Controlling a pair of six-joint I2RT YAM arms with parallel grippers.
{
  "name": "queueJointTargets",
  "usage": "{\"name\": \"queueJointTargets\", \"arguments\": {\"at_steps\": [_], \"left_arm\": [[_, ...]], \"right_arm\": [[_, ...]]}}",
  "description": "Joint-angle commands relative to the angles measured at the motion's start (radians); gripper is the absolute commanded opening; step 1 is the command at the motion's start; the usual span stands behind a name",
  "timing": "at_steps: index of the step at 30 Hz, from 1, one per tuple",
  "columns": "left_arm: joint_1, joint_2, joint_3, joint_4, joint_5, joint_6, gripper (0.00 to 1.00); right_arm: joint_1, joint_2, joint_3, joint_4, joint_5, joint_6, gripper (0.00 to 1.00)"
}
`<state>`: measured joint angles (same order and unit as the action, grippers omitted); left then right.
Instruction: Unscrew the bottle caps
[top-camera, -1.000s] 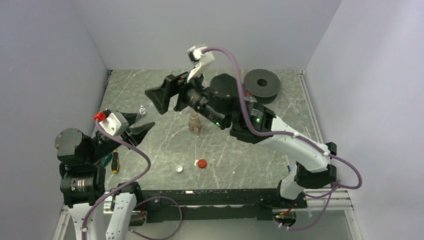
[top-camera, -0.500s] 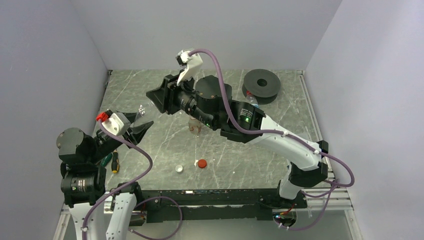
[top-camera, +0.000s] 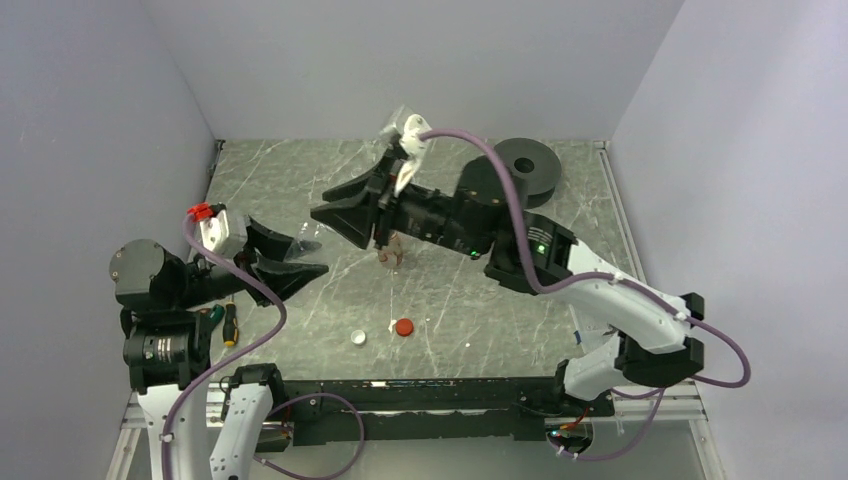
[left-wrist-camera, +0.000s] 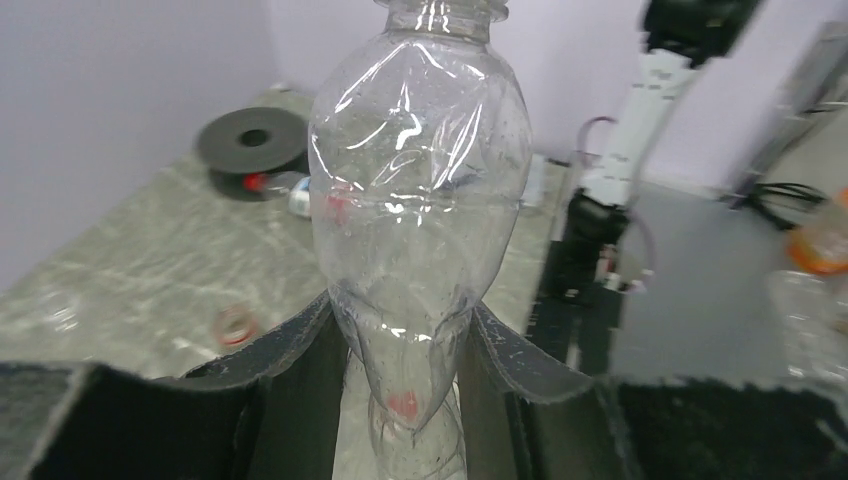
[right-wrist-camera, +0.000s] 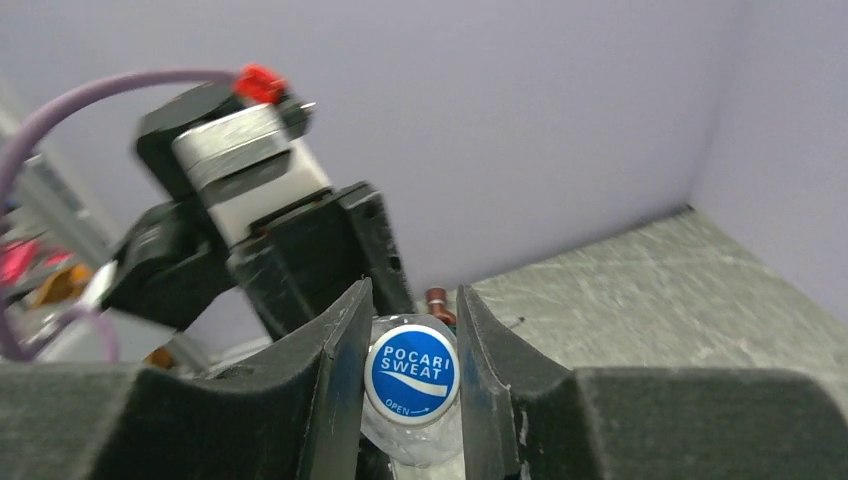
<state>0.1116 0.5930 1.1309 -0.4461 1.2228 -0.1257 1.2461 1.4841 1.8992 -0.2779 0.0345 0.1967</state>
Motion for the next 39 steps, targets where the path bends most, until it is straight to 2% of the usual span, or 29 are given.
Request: {"name": "queueJointTargets", "arguments": {"at_steps": [1, 6, 8, 9, 14, 16, 17, 20, 22, 25, 29, 34, 39], "left_arm": [[0.0, 0.018, 0.013, 0.256, 0.203, -0.352, 0.0], [0.0, 0.019, 0.027, 0.278, 0.199, -0.385, 0.0], [0.0, 0.018, 0.031, 0.272, 0.197, -0.38, 0.0], [0.0, 0.018, 0.031, 0.269, 0.195, -0.374, 0.0], [0.0, 0.017, 0.057, 0.133, 0.143, -0.22, 0.0], [0.0, 0.011, 0.063, 0.073, 0.098, -0.13, 0.0], [0.0, 0.008, 0.066, 0.038, 0.07, -0.078, 0.0], [0.0, -0.013, 0.062, -0.046, -0.043, 0.088, 0.0], [0.0, -0.032, 0.047, -0.07, -0.133, 0.189, 0.01], [0.001, -0.058, 0.022, -0.066, -0.189, 0.268, 0.01], [0.001, -0.076, 0.0, -0.057, -0.276, 0.311, 0.0], [0.001, -0.071, 0.005, -0.09, -0.374, 0.346, 0.0], [0.002, -0.077, -0.007, -0.087, -0.378, 0.341, 0.0]], "right_arm": [[-0.054, -0.1, -0.102, 0.168, -0.383, -0.085, 0.05], [-0.108, -0.094, -0.106, 0.163, -0.569, -0.076, 0.04], [-0.115, -0.083, -0.094, 0.151, -0.585, -0.078, 0.09], [-0.116, -0.079, -0.089, 0.145, -0.578, -0.077, 0.14], [-0.116, -0.073, -0.068, 0.123, -0.35, -0.044, 0.8], [-0.111, -0.094, -0.089, 0.154, -0.226, -0.008, 0.97], [-0.104, -0.109, -0.106, 0.172, -0.163, 0.019, 0.99], [-0.056, -0.138, -0.137, 0.202, 0.038, 0.075, 1.0], [-0.024, -0.115, -0.106, 0.149, 0.187, 0.127, 1.0], [-0.003, -0.057, -0.025, 0.037, 0.293, 0.202, 1.0], [0.008, 0.015, 0.047, -0.05, 0.326, 0.237, 0.97], [0.009, 0.049, 0.065, -0.034, 0.321, 0.246, 0.91], [0.009, 0.091, 0.117, -0.029, 0.302, 0.245, 0.73]]}}
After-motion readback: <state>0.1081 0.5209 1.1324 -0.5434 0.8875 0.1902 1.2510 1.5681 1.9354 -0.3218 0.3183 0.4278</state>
